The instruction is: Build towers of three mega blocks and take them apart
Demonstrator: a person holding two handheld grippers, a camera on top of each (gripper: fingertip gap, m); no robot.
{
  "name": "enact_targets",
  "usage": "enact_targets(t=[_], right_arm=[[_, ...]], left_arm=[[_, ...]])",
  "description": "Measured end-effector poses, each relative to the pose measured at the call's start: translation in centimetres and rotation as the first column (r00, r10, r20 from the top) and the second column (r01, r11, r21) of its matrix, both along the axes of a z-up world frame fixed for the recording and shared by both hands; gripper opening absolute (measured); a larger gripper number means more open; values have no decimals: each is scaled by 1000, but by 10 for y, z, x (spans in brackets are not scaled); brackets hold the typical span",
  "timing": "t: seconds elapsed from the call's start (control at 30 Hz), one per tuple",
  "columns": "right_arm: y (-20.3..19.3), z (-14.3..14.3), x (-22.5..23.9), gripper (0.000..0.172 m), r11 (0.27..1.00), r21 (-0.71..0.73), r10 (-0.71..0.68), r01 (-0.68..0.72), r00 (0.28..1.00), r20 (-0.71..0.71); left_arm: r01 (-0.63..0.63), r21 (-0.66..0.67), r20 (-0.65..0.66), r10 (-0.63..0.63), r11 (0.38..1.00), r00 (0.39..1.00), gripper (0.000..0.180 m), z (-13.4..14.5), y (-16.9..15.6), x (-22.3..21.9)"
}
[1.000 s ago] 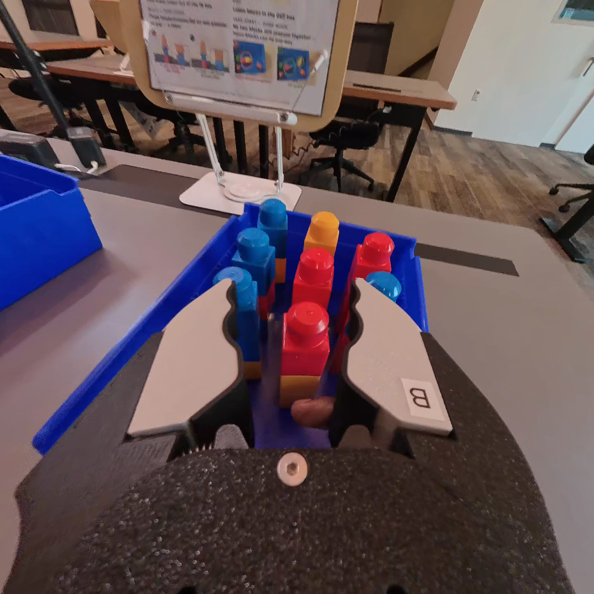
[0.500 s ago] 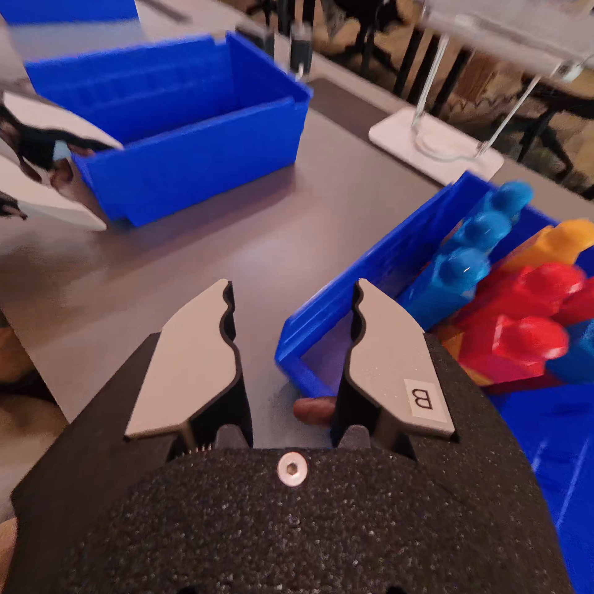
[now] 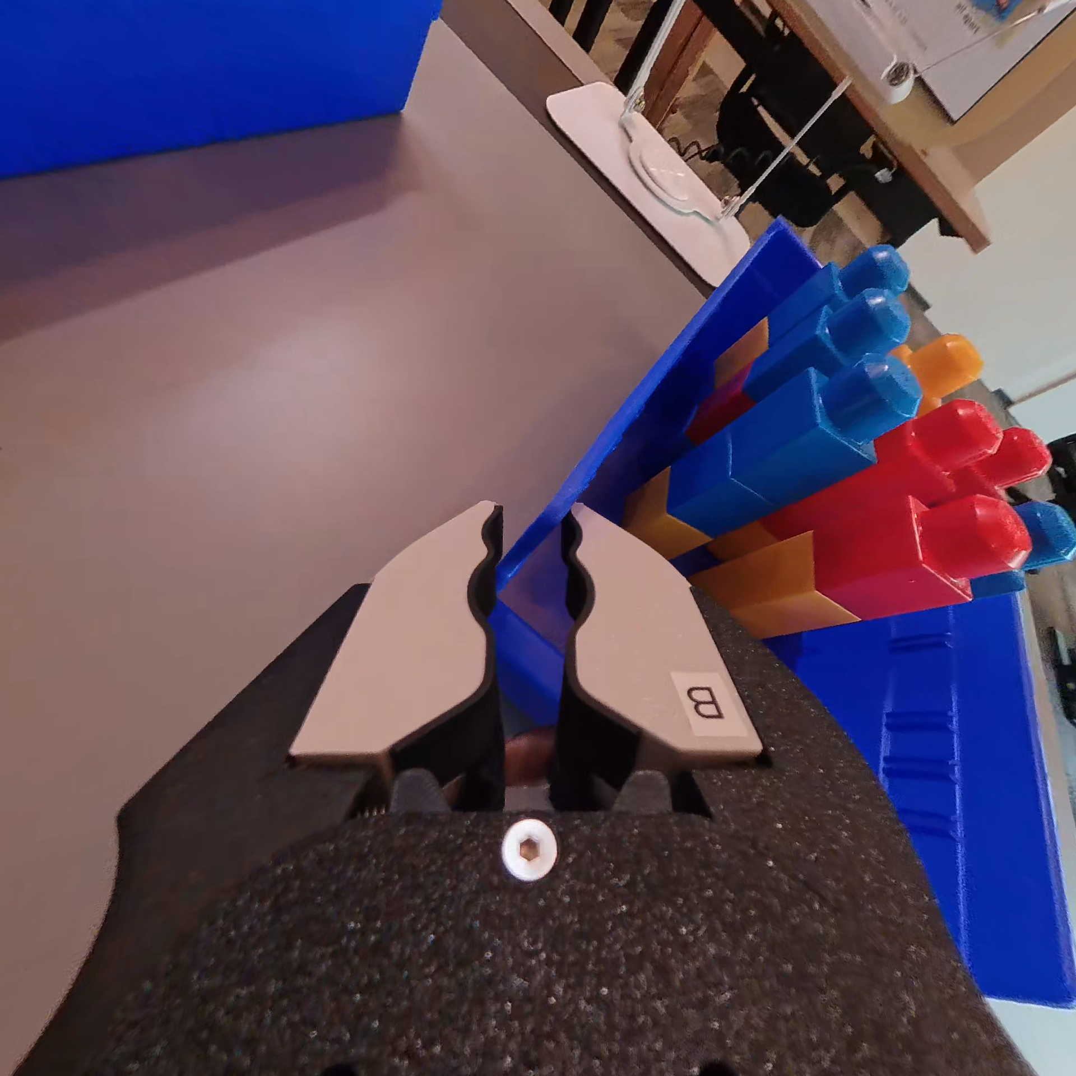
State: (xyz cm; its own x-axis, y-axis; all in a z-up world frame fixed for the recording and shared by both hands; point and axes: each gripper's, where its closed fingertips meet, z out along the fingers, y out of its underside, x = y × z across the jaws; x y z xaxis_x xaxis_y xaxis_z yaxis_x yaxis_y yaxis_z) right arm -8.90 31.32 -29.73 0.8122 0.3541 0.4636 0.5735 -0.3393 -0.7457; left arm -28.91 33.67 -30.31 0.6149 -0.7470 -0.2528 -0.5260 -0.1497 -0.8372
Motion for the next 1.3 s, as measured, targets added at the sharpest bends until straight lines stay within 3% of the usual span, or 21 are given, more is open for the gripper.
enact_targets(t=[0.03, 0.67, 0.93, 1.03, 1.2, 1.3], right_arm=[[0, 0, -1, 19, 1000, 7, -1, 1, 1000, 0], [-5, 2, -22, 22, 987, 92, 143, -132, 982, -122], [-6, 2, -32, 24, 974, 125, 211, -190, 961, -178], [-9, 4, -33, 32, 965, 125, 253, -230, 943, -215], [-7, 11, -25, 47, 973, 123, 228, -197, 909, -350], [-9, 3, -30, 35, 971, 91, 239, -221, 910, -338]], left_arm=[[3, 0, 5, -3, 1000, 1000, 43, 0, 0, 3], [71, 23, 103, -73, 997, 992, 51, 4, -1, 76], [132, 31, 97, -134, 991, 986, 63, 4, -10, 81], [154, 64, 121, -161, 986, 979, 68, 12, -15, 78], [79, 101, 156, -95, 992, 983, 63, 21, -10, 58], [93, 71, 173, -104, 993, 979, 52, 15, -10, 57]])
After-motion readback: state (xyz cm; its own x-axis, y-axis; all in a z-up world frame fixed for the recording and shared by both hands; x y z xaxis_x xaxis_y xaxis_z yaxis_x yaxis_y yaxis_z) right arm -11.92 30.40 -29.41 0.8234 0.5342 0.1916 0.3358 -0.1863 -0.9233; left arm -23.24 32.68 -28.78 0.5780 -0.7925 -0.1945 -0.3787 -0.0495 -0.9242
